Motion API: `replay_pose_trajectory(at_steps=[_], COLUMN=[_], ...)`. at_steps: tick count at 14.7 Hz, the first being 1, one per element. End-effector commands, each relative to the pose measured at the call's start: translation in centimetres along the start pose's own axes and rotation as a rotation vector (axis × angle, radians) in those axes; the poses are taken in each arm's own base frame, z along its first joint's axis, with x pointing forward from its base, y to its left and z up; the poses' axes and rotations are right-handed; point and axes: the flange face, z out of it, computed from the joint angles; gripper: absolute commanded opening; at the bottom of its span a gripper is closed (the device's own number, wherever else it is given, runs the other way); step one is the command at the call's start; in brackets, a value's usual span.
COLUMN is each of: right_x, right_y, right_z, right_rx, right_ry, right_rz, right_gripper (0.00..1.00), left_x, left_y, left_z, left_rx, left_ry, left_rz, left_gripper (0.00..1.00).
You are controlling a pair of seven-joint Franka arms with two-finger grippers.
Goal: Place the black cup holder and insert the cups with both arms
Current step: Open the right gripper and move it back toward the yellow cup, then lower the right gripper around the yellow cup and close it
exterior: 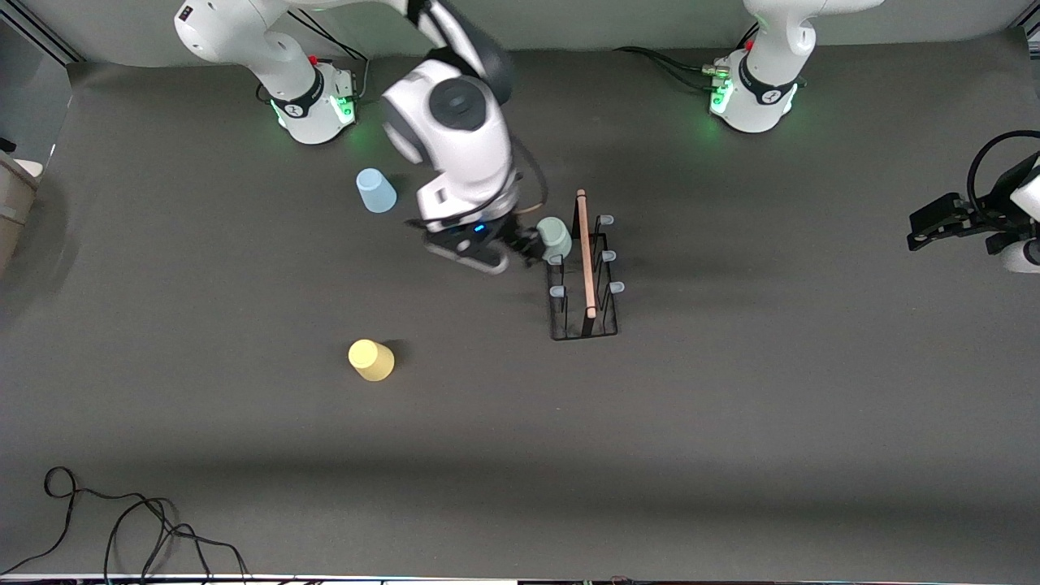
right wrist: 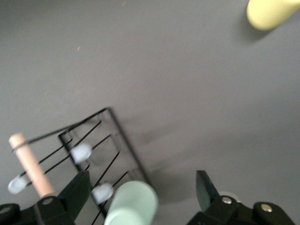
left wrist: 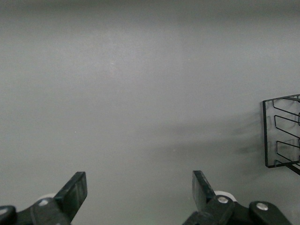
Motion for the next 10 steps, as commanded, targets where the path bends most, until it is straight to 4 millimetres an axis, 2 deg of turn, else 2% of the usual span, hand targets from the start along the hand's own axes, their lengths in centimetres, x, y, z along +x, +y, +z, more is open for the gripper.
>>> replay_pose_trajectory(at_steps=[1, 5, 10], right_x=[4.5, 12.1, 19.3], right_y=[3.1, 8.9, 14.9], right_z=[0.1, 2.0, 5.2], right_rx=[-0.05, -0.103, -0.122], right_ry=[-0.029, -0.075, -0.103], right_rz=[-0.074, -0.178, -0.236], right_gripper=[1.0, 0.99, 0.99], left_x=[-0.4, -0.3, -0.2], left_y=[0.0, -0.3, -0.5], left_z=[-0.6, -0.6, -0.5], left_rx=[0.031, 0.037, -0.005], left_ry=[0.011, 0.015, 0.018], left_rz=[0.0, 0.0, -0.009], left_gripper=[1.0, 1.0, 1.0])
